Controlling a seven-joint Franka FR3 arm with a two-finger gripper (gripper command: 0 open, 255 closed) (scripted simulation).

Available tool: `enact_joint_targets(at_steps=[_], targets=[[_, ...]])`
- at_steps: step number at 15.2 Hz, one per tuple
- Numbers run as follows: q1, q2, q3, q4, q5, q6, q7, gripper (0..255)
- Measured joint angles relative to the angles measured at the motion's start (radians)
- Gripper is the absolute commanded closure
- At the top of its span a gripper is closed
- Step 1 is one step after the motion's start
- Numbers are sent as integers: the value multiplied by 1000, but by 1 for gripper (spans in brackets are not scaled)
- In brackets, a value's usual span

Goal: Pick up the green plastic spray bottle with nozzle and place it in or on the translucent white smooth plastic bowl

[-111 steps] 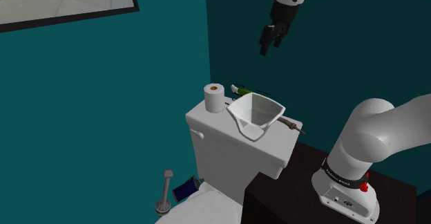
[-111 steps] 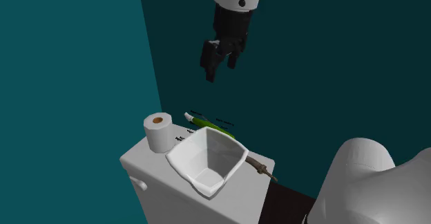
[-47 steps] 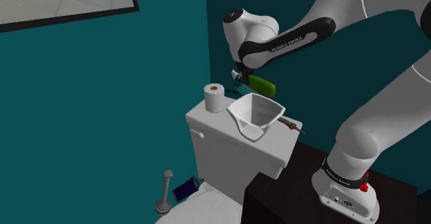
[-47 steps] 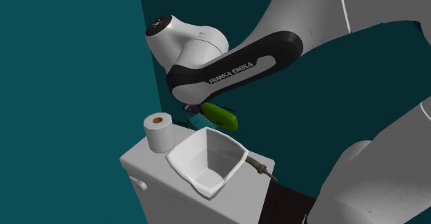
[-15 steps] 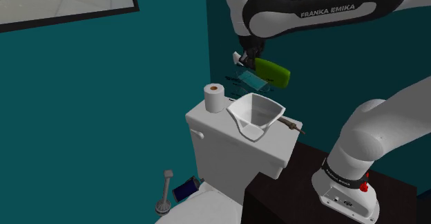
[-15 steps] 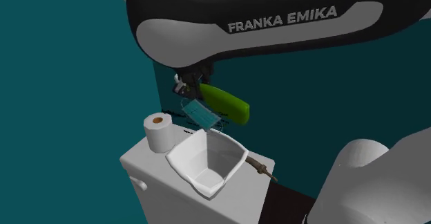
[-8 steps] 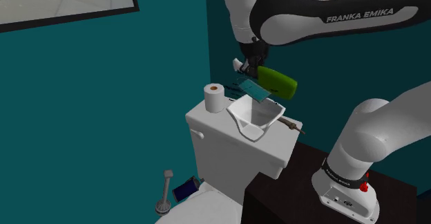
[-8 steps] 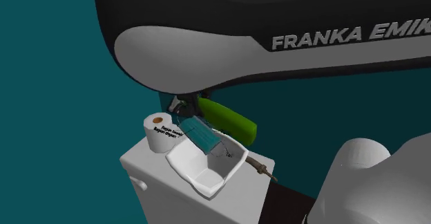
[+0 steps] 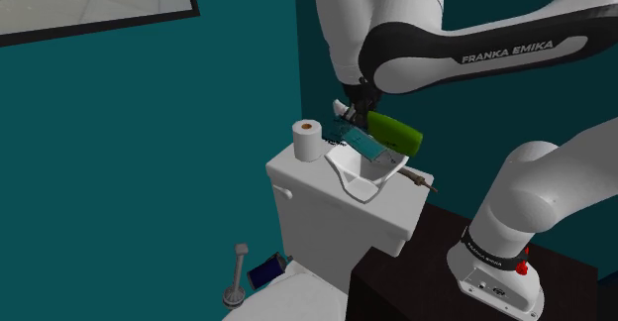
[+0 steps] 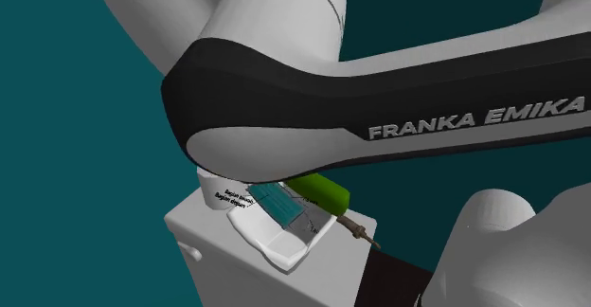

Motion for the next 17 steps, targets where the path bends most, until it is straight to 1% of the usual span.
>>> enact_joint_targets(at_steps=[7,13,14,17], targets=[[6,2,9,-76,3,77,29,255],[6,3,11,-79,2,83,34,255],[7,1,10,-81,3,84,33,0],[8,-1,8,-87,5,81,31,0]])
